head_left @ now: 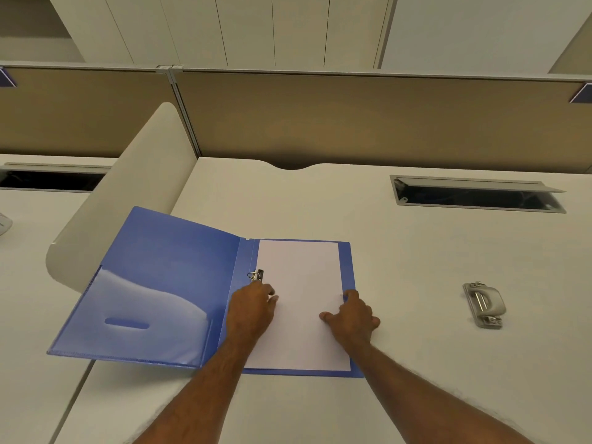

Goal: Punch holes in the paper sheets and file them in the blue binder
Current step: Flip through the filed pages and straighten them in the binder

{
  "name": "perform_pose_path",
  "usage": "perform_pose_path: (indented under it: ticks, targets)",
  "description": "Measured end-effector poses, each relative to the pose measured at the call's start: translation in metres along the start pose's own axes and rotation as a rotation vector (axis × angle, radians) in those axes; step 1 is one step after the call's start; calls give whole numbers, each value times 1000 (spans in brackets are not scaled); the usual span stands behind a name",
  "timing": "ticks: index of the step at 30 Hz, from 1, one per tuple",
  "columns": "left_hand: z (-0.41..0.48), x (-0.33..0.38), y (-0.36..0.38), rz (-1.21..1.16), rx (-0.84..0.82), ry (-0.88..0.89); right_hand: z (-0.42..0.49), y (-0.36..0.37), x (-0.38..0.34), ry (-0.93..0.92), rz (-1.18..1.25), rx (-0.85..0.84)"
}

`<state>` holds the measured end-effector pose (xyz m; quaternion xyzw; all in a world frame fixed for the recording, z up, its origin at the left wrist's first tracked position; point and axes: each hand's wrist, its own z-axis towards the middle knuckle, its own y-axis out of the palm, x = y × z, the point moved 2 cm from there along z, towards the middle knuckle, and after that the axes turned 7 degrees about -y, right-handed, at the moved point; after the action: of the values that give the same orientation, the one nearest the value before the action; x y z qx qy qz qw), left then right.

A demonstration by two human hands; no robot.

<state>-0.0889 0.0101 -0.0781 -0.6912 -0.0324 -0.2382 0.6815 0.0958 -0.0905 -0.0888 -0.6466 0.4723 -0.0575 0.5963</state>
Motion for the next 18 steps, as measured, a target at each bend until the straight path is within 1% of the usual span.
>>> perform_pose_path:
  ticks: [1, 5, 8, 13, 18]
  targets:
    - [-3, 7, 3, -20, -26, 17, 0, 1, 0, 8, 23, -1]
    - [-9, 29, 17, -213, -188, -60, -4, -2, -1, 82, 2, 18]
    - [-14, 40, 29, -304, -305, -62, -7, -2, -3, 143, 13, 22]
    - [-17, 39, 37, -406, -327, -164, -6, -1, -10, 230, 51, 11]
    - [-15, 37, 37, -448, -364, -184, 1, 0, -6, 244, 266, 5]
